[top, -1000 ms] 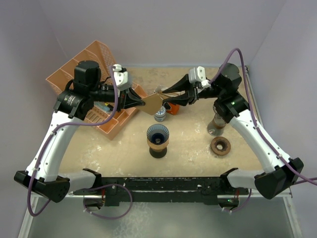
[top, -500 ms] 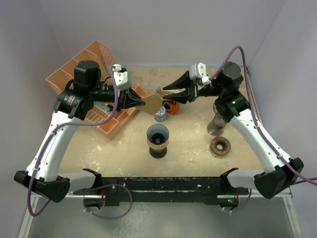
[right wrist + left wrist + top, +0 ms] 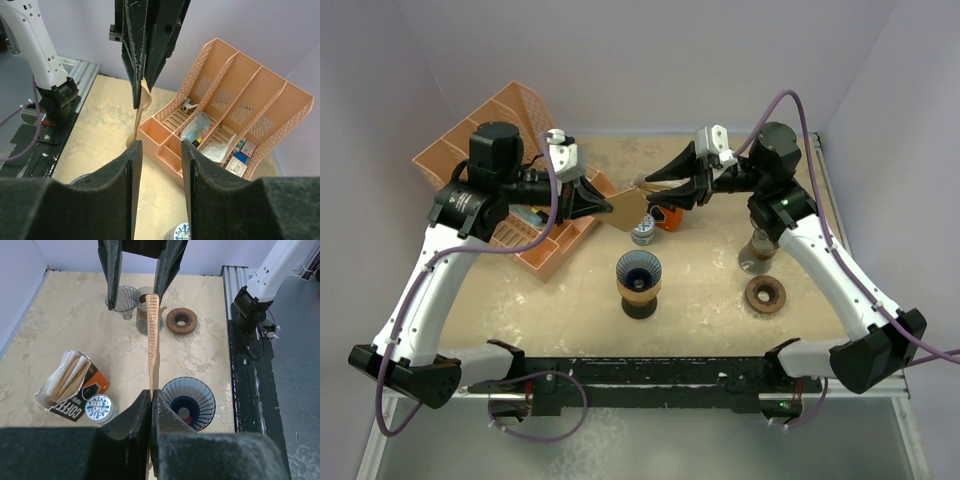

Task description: Place the coffee filter in the dripper

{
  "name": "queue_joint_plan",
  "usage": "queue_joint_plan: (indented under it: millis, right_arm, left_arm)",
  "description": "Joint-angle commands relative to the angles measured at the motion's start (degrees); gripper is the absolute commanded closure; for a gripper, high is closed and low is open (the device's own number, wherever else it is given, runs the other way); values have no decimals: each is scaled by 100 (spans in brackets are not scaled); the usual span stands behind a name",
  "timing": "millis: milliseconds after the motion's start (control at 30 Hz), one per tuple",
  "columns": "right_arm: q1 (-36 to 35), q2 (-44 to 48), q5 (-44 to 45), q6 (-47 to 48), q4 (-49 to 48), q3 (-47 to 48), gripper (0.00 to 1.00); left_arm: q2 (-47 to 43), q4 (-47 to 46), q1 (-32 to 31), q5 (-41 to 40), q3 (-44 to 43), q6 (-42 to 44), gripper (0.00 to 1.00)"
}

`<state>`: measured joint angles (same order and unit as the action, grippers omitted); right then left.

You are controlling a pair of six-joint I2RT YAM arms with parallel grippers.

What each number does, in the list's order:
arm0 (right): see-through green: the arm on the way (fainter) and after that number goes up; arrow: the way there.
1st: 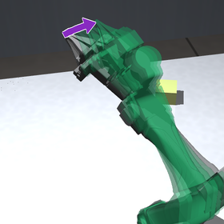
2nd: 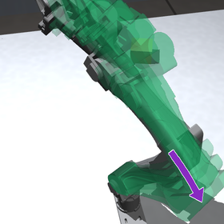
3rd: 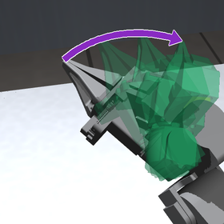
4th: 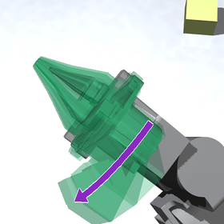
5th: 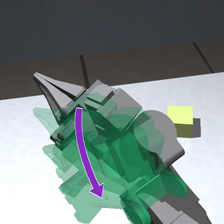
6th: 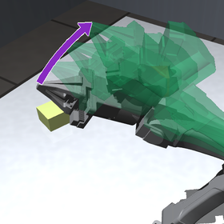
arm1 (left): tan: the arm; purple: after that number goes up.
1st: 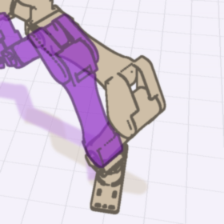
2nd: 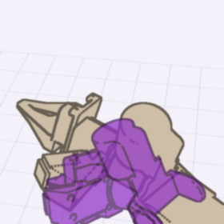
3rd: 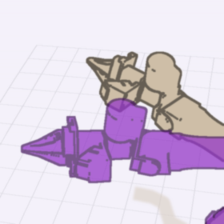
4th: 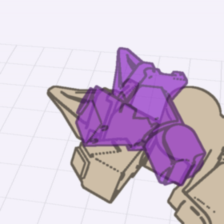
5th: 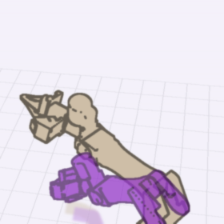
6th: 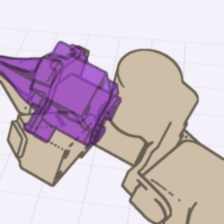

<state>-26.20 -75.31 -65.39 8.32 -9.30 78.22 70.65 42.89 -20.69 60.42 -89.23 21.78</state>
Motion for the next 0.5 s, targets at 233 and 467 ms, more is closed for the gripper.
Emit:
queue_joint_plan:
  millis: [233,467]
  right_arm:
    - [0,132,-434,-41,-90,151,58]
    - [-4,35,-433,-97,-120,132,57]
  left_arm:
    - [26,-106,25,-29,-217,57,100]
    - [47,-142,25,-39,-228,47,100]
